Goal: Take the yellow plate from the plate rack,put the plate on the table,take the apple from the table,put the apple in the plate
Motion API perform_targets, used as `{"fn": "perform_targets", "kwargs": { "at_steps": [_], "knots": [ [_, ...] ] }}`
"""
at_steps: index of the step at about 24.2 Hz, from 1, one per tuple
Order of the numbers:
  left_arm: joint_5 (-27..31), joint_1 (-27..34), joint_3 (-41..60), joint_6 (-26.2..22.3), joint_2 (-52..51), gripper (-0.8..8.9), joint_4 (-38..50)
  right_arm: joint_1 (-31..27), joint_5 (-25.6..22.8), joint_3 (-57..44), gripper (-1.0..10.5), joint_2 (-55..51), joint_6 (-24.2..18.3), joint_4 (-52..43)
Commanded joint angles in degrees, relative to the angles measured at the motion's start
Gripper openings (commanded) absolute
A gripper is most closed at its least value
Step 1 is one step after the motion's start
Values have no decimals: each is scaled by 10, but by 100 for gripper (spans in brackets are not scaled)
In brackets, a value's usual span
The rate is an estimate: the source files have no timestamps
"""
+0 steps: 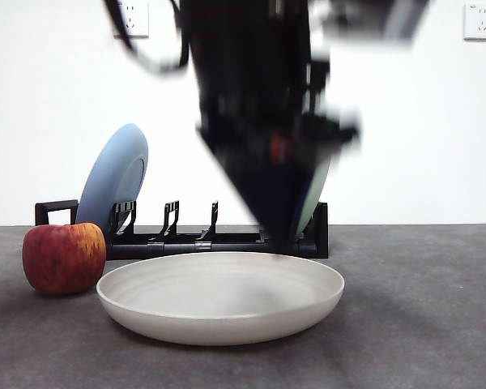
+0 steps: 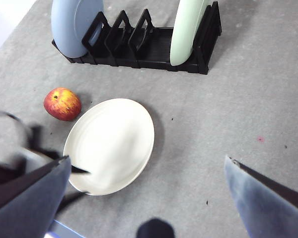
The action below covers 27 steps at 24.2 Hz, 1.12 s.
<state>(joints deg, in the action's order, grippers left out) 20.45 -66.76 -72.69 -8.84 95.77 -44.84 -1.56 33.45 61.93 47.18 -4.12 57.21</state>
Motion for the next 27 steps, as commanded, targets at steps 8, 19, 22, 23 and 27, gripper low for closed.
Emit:
{"fn": "perform_targets", "kwargs": {
  "at_steps": [8,19,22,23,27],
  "knots": [
    [4,127,-36,127,-320,153,-79,11,60,3,563,15,8,-28],
    [6,178,-36,217,-479,-6,-215,207,32,3,565,138,26,-182],
    [6,178,-36,241,-487,-6,-241,258,7,5,566,183,27,-232],
    [6,178,-36,247,-489,-6,-250,274,-3,8,567,198,27,-244],
    [6,178,-36,269,-495,-6,-285,338,-47,44,568,280,25,-279]
  ]
}}
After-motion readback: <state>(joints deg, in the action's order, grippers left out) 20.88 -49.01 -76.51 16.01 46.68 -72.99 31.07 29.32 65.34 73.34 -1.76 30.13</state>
